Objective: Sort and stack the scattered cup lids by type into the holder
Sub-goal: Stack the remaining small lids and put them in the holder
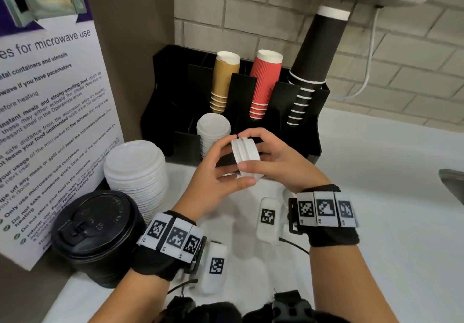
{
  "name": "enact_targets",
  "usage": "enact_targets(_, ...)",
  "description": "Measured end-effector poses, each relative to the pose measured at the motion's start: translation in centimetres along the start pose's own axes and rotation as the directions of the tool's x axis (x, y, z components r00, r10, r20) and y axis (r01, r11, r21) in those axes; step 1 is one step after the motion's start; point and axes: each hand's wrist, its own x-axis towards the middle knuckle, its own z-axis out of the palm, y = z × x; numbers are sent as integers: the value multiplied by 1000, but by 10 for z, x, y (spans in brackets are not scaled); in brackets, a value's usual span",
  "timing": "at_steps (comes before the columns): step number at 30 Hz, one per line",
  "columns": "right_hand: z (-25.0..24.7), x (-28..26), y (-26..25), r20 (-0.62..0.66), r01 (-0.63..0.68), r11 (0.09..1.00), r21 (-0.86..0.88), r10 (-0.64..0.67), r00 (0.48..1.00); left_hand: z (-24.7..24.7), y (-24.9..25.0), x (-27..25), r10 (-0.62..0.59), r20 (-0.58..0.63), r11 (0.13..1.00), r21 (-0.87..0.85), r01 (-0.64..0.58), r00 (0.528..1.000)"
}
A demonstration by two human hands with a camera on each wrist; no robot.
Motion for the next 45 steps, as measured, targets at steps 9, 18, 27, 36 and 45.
enact_targets(9,-2,-3,0,11,38,999,27,-38,999,3,1,0,45,-52,999,17,-44,998)
enact_targets(18,1,-2,3,-20,90,996,27,-90,996,6,4,-1,95,-50,995,32,-93,994)
enact_targets(27,3,-5,1,-43,144,987,65,-141,989,7,9,-1,166,-55,986,16,-165,985)
enact_targets(36,-3,-9,-5,-40,105,994,43,-103,994,4,11,-1,137,-34,990,12,-137,990)
enact_targets(45,-4,-12,-7,-37,99,995,-11,-99,994,5,9,-1,131,-51,991,10,-131,990)
